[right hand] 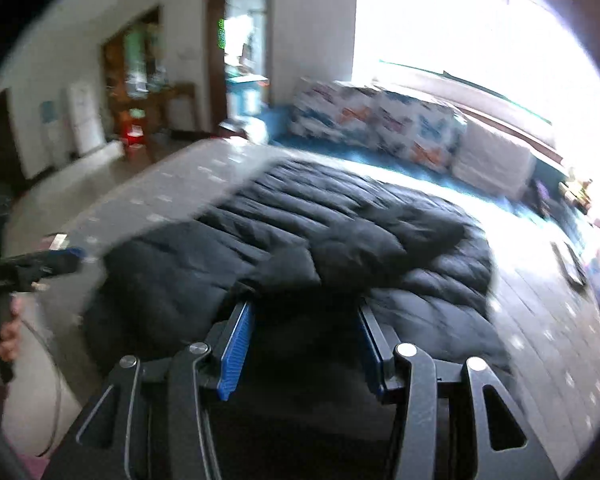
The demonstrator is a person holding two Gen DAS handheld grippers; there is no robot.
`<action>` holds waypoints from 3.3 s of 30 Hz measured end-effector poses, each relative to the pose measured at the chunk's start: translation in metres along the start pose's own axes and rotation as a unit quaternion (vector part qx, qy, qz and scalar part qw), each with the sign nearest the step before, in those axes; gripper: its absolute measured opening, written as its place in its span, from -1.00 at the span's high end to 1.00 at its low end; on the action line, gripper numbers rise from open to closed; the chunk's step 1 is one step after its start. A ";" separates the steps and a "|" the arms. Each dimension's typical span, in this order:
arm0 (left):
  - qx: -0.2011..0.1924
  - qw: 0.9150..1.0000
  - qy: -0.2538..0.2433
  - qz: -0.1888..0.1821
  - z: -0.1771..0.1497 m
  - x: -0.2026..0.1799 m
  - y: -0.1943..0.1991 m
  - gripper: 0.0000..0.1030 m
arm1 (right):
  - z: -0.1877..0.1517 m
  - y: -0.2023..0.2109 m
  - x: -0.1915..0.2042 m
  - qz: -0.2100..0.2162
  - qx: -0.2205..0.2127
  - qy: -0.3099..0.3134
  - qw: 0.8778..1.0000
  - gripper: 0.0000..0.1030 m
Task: Fold large clothes
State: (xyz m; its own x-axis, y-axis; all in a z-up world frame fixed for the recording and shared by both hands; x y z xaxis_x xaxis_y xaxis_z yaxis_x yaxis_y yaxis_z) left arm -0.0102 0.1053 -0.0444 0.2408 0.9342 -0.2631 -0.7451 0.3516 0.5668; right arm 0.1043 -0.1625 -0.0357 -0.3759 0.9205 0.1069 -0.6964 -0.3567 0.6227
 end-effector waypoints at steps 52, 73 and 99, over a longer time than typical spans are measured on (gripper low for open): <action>0.021 0.996 -0.050 0.071 0.047 -0.008 -0.053 0.69 | -0.027 -0.004 -0.151 -0.077 0.036 -0.137 0.987 -0.11; -0.030 0.989 -0.139 -0.036 0.102 -0.097 -0.026 -1.00 | -0.026 -0.063 -0.033 0.006 0.099 -0.019 0.995 -0.17; 0.088 0.992 -0.084 -0.045 0.059 -0.053 -0.156 -0.01 | 0.002 -0.036 -0.066 0.001 0.054 -0.051 0.997 -0.17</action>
State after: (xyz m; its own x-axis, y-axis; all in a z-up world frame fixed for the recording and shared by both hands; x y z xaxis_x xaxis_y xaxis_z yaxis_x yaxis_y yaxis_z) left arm 0.1300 0.0041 -0.0732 0.4123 0.8901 -0.1944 -0.5993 0.4257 0.6780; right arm 0.1552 -0.2106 -0.0639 -0.3095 0.9333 0.1820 -0.6244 -0.3438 0.7014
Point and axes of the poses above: each gripper's, at about its wrist camera, not at the fingertips, and y roughly against the way its jaws point, x to its left, z to its top, the point moved 5 cm from there along -y, roughly the way its jaws point, and after that the axes turned 10 degrees about -y, right-handed, at the moved point
